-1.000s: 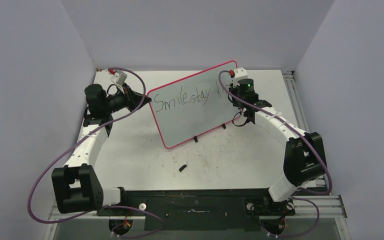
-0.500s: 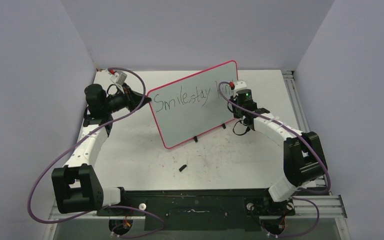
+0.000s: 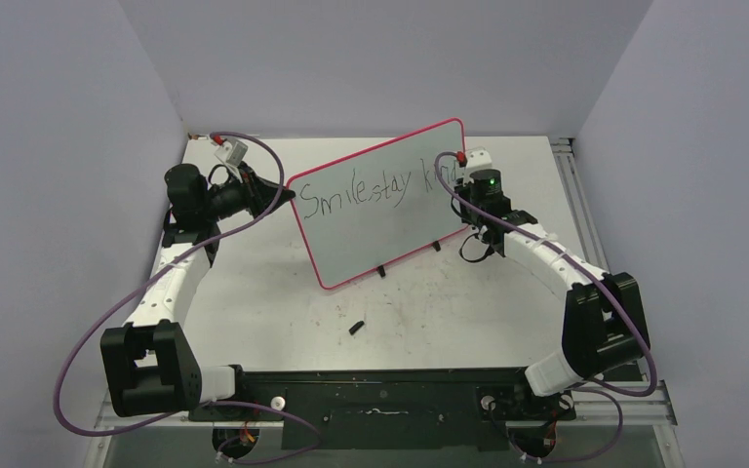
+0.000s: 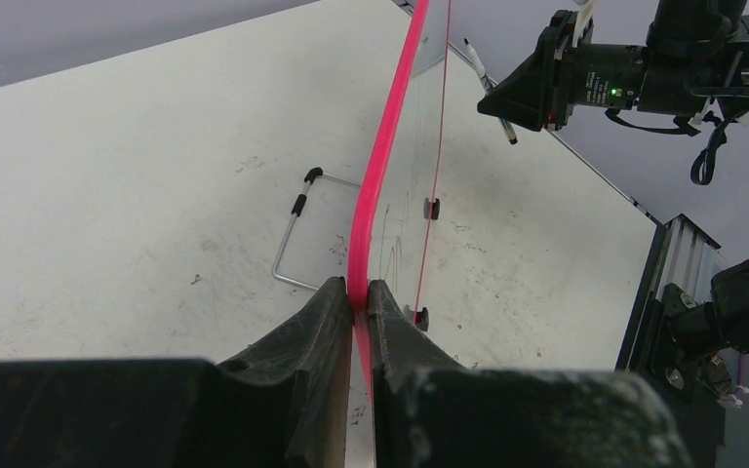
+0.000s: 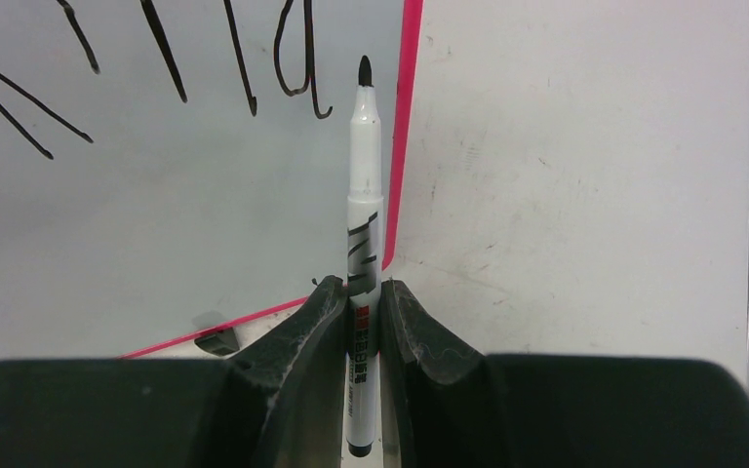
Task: Write a sentence on the whiteboard
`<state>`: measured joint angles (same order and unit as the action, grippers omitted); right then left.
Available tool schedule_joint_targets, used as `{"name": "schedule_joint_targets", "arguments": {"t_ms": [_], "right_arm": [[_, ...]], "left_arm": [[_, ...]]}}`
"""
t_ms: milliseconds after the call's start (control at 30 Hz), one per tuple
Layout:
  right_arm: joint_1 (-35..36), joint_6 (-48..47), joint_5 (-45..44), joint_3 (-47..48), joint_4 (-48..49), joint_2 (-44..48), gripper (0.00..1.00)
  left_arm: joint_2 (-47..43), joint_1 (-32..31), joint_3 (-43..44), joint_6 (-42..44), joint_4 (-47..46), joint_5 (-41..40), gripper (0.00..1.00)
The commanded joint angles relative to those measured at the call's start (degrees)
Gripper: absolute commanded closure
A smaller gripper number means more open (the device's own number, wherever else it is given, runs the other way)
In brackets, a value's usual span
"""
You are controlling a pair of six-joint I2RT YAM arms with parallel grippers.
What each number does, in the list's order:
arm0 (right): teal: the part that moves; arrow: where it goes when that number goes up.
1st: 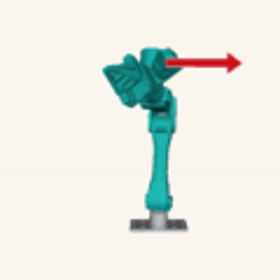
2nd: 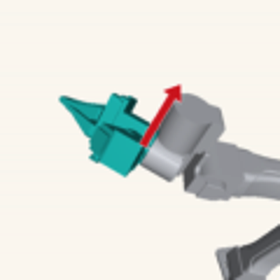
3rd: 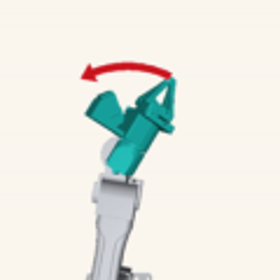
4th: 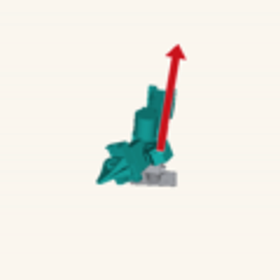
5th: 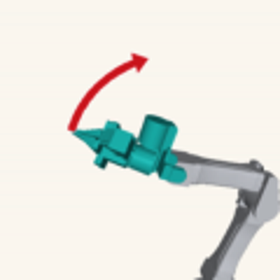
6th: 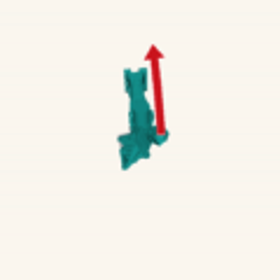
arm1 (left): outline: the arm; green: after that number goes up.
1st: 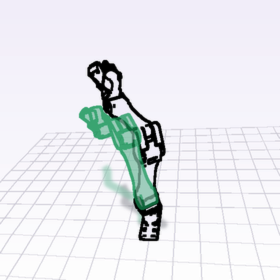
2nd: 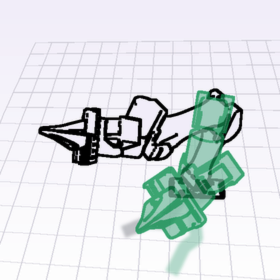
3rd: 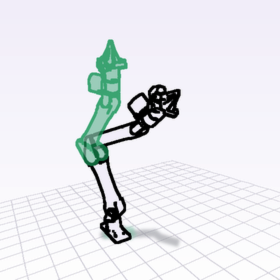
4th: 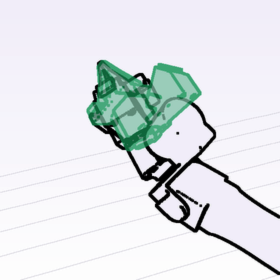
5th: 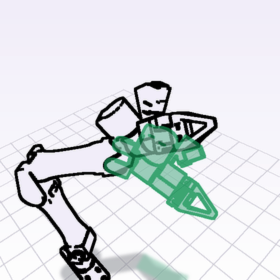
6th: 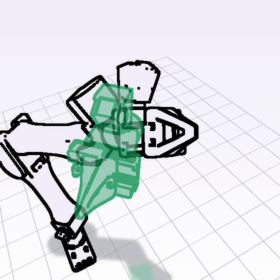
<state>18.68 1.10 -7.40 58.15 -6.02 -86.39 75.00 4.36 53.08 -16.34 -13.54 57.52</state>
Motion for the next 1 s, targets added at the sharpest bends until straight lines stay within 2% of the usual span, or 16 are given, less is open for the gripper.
{"name": "schedule_joint_targets", "arguments": {"t_ms": [0,967], "right_arm": [[-0.55,0.06,0.72,0.55,2.22,0.98,0.95],[-2.25,-0.66,3.96,3.71,2.92,-5.09,0.95]], "left_arm": [[-1.83,0.76,0.15,0.34,-3.42,0.35,1.00],[-1.68,0.94,0.23,0.25,-3.60,0.48,1.00]]}}
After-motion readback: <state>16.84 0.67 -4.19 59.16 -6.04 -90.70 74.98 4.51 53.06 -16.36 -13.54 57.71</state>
